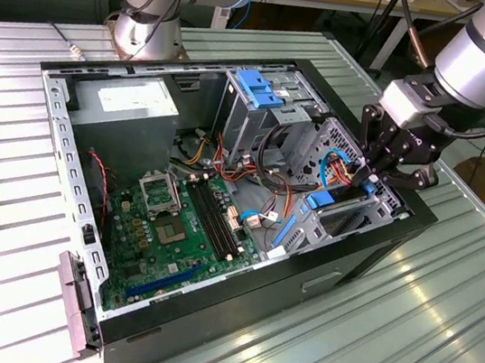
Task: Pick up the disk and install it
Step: 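Insert the first disk wire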
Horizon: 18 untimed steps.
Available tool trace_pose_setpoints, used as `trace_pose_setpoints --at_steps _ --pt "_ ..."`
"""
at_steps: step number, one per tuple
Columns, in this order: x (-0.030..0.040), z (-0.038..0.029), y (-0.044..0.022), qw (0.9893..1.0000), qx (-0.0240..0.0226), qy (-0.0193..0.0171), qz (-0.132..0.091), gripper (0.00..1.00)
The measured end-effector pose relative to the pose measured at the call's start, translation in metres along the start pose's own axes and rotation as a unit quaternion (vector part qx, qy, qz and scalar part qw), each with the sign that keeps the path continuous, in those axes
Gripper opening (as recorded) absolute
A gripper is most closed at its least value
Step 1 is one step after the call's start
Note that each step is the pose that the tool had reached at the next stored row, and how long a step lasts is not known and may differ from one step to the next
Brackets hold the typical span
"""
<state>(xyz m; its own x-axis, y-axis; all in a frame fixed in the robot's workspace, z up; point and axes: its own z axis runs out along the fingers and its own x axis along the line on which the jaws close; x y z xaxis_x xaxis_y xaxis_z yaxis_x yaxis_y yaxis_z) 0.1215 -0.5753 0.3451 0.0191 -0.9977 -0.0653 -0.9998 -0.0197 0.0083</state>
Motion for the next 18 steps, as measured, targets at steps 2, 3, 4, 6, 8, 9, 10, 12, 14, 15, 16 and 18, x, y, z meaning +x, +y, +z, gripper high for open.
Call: trace_pose_setpoints --at_steps 2,3,4,6,8,9,10,12,14,15,16,18 --pt "0.0 0.0009 0.0 1.0 0.0 0.0001 0.0 0.1" --pt "0.0 0.0011 0.0 1.0 0.0 0.0002 0.0 0.1" --pt "0.0001 0.0011 0.0 1.0 0.0 0.0002 0.0 0.1" --pt "0.0 0.0004 0.0001 1.0 0.0 -0.0004 0.0 0.1" --pt "-0.0002 -0.0027 0.0002 1.0 0.0 -0.0003 0.0 0.1" --pt "-0.0003 -0.0043 0.0002 1.0 0.0 -0.0001 0.0 0.1" --pt "-0.0003 -0.0052 0.0002 1.0 0.0 -0.0002 0.0 0.1" --pt "-0.0004 -0.0065 0.0002 1.0 0.0 -0.0002 0.0 0.1" --pt "-0.0005 -0.0068 0.0 1.0 0.0 -0.0002 0.0 0.1" --pt "-0.0005 -0.0071 -0.0008 1.0 -0.0002 0.0 0.0 0.1" --pt "-0.0005 -0.0072 -0.0015 1.0 -0.0003 0.0001 0.0 0.1" --pt "-0.0005 -0.0081 -0.0039 1.0 -0.0007 -0.0001 0.0 0.1"
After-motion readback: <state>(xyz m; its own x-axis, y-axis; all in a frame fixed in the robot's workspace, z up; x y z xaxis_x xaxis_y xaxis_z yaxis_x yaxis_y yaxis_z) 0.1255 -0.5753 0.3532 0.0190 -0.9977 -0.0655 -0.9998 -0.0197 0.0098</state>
